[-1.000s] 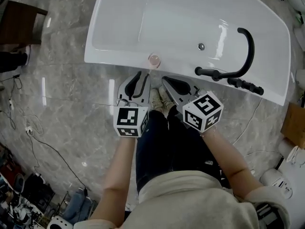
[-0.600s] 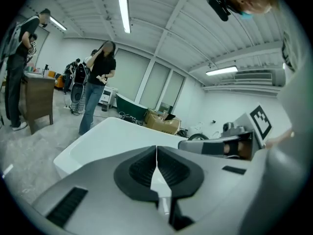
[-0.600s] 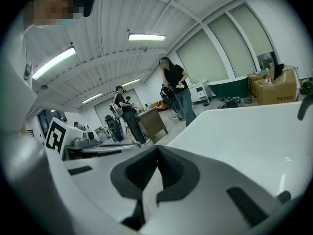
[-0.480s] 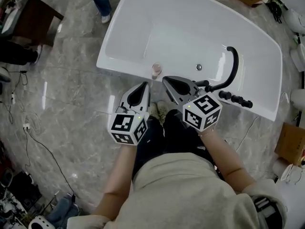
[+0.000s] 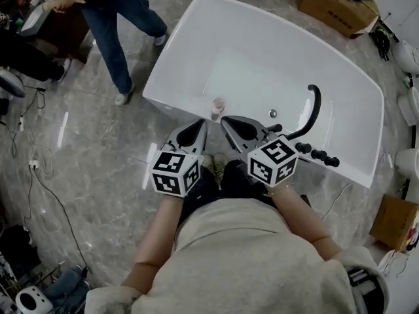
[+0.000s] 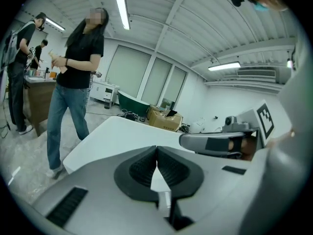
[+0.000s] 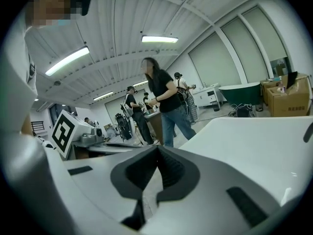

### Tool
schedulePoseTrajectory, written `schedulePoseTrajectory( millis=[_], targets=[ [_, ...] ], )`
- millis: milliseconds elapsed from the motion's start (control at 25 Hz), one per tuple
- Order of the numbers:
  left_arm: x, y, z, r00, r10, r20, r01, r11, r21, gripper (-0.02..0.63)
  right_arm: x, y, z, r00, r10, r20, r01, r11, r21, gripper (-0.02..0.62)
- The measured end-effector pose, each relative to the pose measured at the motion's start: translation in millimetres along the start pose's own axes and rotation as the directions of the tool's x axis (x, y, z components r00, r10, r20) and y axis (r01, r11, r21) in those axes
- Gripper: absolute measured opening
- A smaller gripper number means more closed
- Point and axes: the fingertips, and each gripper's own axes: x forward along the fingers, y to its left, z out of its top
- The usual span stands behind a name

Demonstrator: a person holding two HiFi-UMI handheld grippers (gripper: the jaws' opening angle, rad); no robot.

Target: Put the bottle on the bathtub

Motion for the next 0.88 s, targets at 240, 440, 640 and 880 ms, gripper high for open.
schedulePoseTrajectory(
  millis=[240,440,640,880],
  targets=[
    [-10,-2,-2,0.999,0.039,-0.005,-0.039,0.999,0.003,0.008,-7,13,3,0.999,0.037,-0.003,-0.037,0.999,-0.009,-0.002],
    [-8,2,0,0.995,0.097,0.019,-0.097,0.995,0.017,0.008,-6,12,9,0.998,0.054,0.013,-0.054,0.999,0.004,-0.002],
    [-6,2,0,0.996,0.086,-0.005,-0.086,0.996,0.018,0.008,-3,9,9,0.999,0.048,0.001,-0.048,0.999,-0.008,-0.002],
    [-4,2,-6,0.997,0.075,-0.029,-0.075,0.997,0.008,0.008,-1,7,8,0.999,0.053,0.008,-0.053,0.999,0.009,-0.002]
  ],
)
